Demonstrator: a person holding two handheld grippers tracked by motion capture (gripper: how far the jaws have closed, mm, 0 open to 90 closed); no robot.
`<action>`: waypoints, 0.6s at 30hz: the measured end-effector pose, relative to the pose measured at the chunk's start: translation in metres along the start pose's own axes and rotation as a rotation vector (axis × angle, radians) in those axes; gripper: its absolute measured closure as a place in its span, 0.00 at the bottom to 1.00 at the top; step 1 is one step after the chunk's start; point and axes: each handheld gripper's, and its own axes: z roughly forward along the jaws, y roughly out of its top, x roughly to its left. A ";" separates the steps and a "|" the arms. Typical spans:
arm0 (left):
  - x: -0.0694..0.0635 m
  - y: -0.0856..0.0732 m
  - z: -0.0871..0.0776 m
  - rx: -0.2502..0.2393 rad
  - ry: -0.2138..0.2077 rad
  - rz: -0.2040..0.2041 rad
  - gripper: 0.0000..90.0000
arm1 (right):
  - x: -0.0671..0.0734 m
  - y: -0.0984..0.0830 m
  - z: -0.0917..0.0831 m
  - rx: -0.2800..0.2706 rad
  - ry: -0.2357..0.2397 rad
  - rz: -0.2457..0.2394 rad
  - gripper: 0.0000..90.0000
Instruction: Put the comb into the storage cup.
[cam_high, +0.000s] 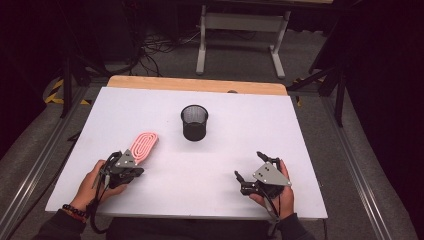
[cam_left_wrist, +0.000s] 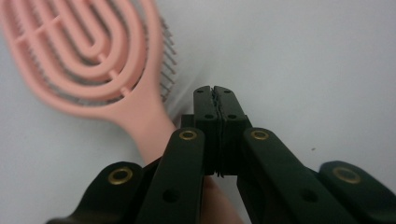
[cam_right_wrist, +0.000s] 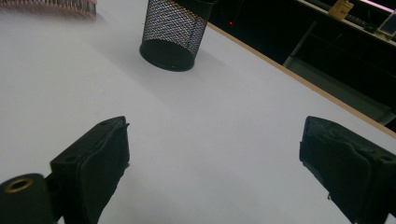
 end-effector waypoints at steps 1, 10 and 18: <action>0.001 -0.001 -0.001 0.004 0.003 0.002 0.99 | 0.000 0.000 0.001 0.006 0.002 -0.001 0.10; 0.007 -0.009 -0.003 0.000 0.004 -0.015 1.00 | 0.000 0.000 0.001 0.010 0.004 -0.004 0.10; 0.007 -0.010 -0.004 -0.023 0.007 -0.010 0.99 | 0.000 0.000 0.001 0.009 0.004 -0.008 0.10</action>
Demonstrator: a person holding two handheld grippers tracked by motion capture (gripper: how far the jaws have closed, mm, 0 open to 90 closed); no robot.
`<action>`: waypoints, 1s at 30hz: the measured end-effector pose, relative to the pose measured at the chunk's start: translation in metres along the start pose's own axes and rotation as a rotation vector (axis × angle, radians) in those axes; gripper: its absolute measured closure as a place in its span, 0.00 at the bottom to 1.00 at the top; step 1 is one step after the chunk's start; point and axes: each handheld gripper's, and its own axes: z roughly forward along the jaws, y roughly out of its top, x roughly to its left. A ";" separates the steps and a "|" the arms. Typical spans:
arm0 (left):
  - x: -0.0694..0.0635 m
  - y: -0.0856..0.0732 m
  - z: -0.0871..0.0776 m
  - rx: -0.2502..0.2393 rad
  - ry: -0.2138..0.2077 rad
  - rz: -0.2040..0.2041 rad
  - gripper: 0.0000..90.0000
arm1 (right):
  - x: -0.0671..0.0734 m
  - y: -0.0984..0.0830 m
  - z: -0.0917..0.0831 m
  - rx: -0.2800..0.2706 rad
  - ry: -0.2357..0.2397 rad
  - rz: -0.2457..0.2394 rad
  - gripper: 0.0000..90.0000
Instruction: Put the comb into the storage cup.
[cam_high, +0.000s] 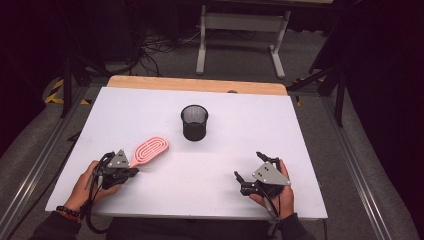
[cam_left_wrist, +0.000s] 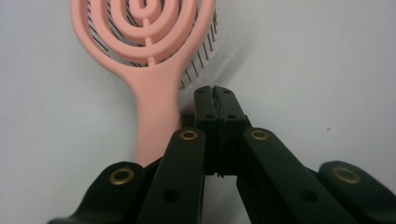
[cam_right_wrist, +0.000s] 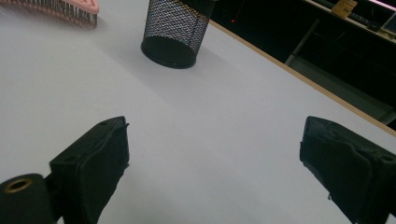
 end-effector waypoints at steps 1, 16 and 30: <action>0.000 0.000 0.000 0.000 0.000 0.000 0.99 | 0.000 0.000 0.000 0.000 0.000 0.000 0.10; -0.001 0.003 -0.027 -0.147 0.059 0.002 0.94 | 0.000 0.000 0.000 -0.003 -0.001 -0.002 0.10; 0.007 -0.005 -0.036 -0.238 0.157 -0.023 0.62 | 0.000 0.000 -0.001 -0.005 0.002 0.002 0.10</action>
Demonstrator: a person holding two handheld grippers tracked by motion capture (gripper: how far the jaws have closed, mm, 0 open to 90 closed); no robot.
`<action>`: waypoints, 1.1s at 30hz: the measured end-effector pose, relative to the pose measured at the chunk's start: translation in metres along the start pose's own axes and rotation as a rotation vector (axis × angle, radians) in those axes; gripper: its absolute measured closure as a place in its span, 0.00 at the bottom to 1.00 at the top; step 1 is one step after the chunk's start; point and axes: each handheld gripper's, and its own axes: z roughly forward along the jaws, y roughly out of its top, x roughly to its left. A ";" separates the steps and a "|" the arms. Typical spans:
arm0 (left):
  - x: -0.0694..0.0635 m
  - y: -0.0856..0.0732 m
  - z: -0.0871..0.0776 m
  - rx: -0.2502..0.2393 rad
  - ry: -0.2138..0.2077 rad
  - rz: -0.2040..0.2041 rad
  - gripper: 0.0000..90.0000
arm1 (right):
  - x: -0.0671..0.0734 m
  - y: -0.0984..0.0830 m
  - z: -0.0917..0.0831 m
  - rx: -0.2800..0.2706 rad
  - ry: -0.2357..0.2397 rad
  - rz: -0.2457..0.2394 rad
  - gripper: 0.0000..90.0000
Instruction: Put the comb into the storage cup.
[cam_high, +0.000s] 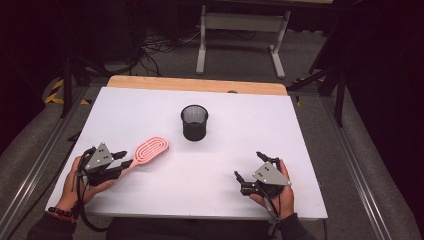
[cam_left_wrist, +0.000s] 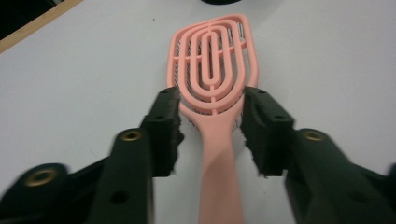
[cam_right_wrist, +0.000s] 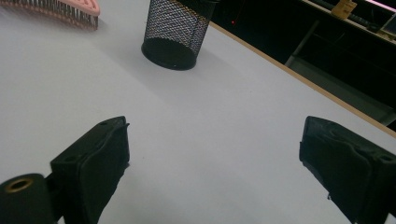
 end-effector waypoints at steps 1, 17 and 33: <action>0.000 -0.001 0.000 -0.008 0.016 -0.009 0.56 | 0.000 0.000 0.000 0.001 0.000 -0.001 0.10; 0.011 -0.010 0.016 0.110 -0.044 -0.094 0.08 | -0.001 -0.001 0.002 0.007 0.007 0.004 0.10; 0.023 0.007 0.055 0.347 -0.150 -0.091 0.32 | 0.003 -0.002 0.006 0.026 0.011 -0.008 0.11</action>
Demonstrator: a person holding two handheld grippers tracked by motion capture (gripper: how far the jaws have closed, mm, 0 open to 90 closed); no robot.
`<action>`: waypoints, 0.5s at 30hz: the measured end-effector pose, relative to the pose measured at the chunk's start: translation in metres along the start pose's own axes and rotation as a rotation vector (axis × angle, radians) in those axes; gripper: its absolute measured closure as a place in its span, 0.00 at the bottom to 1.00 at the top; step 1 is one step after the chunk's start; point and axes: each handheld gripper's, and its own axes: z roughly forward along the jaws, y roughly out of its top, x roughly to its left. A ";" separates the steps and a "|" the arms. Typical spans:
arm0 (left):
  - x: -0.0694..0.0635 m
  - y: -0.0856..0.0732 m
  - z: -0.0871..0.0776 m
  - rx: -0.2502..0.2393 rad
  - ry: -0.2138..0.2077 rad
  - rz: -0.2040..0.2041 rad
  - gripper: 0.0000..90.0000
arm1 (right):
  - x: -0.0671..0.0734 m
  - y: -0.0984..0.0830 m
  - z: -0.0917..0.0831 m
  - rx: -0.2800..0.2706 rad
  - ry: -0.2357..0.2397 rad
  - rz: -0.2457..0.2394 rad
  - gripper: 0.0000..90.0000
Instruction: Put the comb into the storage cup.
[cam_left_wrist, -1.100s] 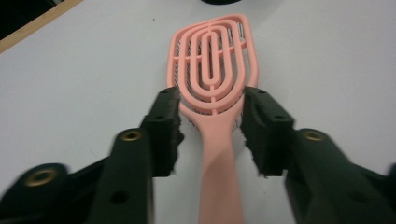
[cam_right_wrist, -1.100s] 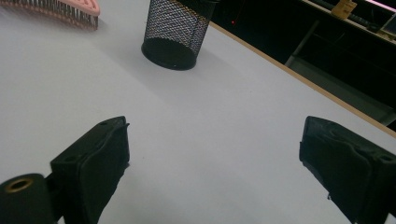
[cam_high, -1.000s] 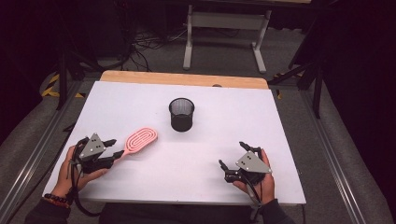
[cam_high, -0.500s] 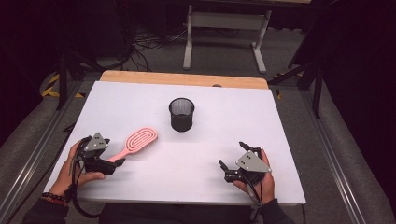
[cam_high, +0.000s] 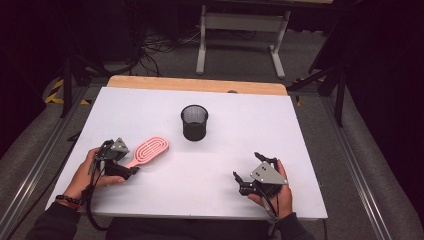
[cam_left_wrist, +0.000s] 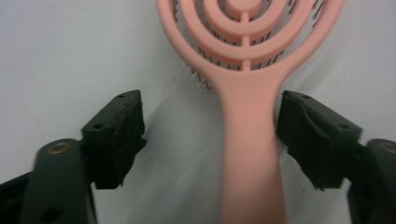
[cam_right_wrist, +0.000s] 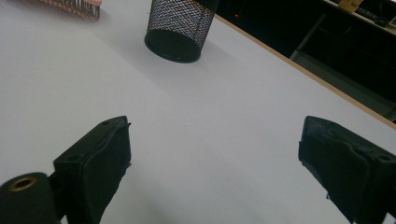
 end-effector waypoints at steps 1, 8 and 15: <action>0.000 0.002 0.000 0.007 0.002 0.003 0.37 | 0.000 0.000 0.000 0.000 0.000 -0.001 0.11; -0.001 0.013 -0.001 0.074 -0.044 0.026 0.64 | 0.002 0.001 0.000 0.002 0.002 -0.010 0.11; -0.002 0.014 -0.001 0.087 -0.025 0.009 0.75 | 0.002 0.001 0.000 0.004 0.008 -0.015 0.11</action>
